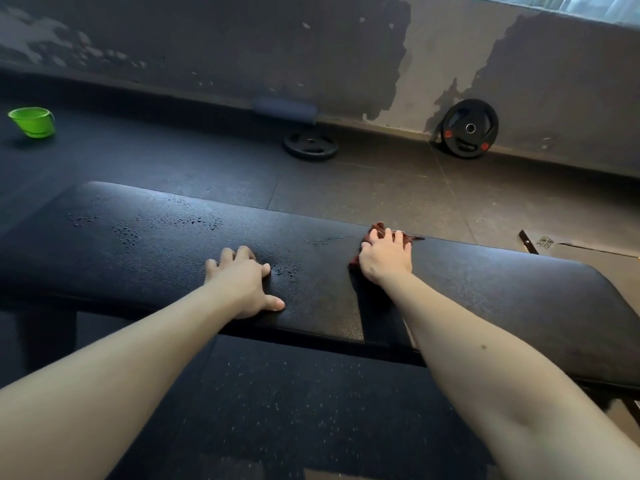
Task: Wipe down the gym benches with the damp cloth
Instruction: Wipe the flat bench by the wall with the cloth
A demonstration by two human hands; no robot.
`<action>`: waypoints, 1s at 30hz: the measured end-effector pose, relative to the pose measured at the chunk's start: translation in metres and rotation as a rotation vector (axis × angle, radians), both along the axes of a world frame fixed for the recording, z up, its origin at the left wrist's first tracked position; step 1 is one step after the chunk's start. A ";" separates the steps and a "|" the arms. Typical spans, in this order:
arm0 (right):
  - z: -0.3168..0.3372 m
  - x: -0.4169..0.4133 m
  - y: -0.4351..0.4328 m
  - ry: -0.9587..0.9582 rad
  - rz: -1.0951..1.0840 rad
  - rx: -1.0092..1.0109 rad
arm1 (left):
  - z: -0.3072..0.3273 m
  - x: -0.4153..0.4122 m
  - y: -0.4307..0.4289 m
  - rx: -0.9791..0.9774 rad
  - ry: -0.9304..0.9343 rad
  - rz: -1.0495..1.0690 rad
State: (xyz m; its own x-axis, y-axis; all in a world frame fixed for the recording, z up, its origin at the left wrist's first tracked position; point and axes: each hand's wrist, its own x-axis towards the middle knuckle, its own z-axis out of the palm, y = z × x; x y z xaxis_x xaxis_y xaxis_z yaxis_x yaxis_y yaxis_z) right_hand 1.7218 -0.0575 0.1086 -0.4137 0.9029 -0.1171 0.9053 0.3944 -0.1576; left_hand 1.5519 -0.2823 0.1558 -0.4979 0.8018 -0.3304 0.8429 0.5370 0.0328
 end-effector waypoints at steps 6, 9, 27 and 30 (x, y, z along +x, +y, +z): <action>-0.002 -0.075 -0.021 0.006 0.220 0.040 | -0.002 -0.001 0.000 0.008 -0.006 0.012; -0.003 -0.086 -0.022 0.010 0.326 0.034 | -0.002 -0.001 0.001 0.010 -0.001 0.011; -0.003 -0.118 -0.023 -0.015 0.329 0.048 | -0.006 -0.001 0.000 0.018 0.019 0.003; -0.002 -0.115 -0.029 -0.003 0.418 0.017 | -0.006 0.001 -0.001 0.018 0.014 0.012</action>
State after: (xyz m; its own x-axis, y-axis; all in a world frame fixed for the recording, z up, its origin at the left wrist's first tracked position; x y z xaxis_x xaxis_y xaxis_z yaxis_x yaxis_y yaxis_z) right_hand 1.6065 -0.0869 0.1061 -0.7447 0.6591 -0.1051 0.6671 0.7305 -0.1458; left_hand 1.5525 -0.2831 0.1496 -0.5119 0.8017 -0.3086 0.8371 0.5462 0.0305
